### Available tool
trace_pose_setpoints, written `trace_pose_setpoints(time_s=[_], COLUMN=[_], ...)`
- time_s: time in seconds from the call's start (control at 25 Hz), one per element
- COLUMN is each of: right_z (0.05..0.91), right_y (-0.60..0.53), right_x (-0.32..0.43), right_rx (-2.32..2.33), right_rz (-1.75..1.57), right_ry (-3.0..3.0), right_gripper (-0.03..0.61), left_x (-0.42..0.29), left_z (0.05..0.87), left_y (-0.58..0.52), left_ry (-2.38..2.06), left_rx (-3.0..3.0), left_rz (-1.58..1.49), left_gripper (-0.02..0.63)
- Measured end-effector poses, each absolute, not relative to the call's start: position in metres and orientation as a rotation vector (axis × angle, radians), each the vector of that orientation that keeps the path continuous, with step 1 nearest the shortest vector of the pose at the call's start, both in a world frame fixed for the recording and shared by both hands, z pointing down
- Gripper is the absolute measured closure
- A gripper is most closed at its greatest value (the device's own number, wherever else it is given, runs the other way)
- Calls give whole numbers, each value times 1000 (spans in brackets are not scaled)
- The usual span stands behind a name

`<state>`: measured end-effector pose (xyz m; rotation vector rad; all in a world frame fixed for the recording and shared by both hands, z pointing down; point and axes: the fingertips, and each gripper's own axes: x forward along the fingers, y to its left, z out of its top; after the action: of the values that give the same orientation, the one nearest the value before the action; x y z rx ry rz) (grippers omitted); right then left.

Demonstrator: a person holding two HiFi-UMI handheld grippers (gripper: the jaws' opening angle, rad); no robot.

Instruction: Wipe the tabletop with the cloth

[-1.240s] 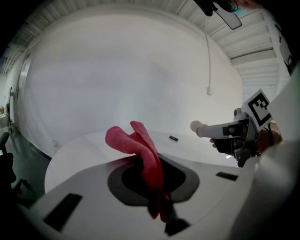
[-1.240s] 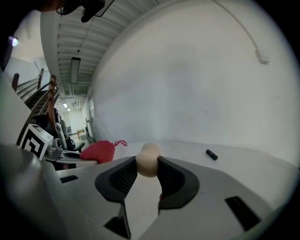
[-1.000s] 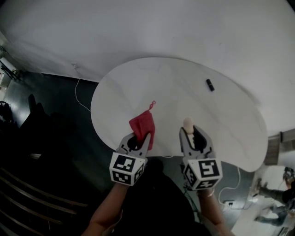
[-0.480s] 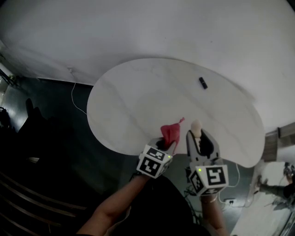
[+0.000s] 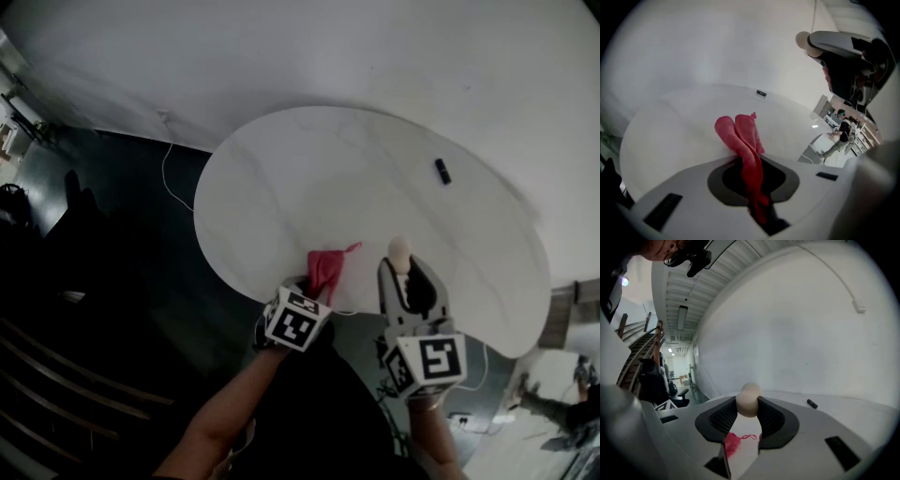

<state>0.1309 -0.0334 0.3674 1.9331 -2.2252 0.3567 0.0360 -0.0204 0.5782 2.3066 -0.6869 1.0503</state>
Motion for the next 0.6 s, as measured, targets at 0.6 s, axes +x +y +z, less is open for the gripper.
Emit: trace_pose_setpoints(time_s=[0.6], right_z=[370], right_y=[-86], right_x=[23], right_rx=[1564], right_rz=[306], right_ry=[-2475], right_gripper=[451], left_x=[-227], left_z=[582], left_y=[-65], left_ry=[-1383], left_rx=[1898], left_rz=[912], left_gripper=[572])
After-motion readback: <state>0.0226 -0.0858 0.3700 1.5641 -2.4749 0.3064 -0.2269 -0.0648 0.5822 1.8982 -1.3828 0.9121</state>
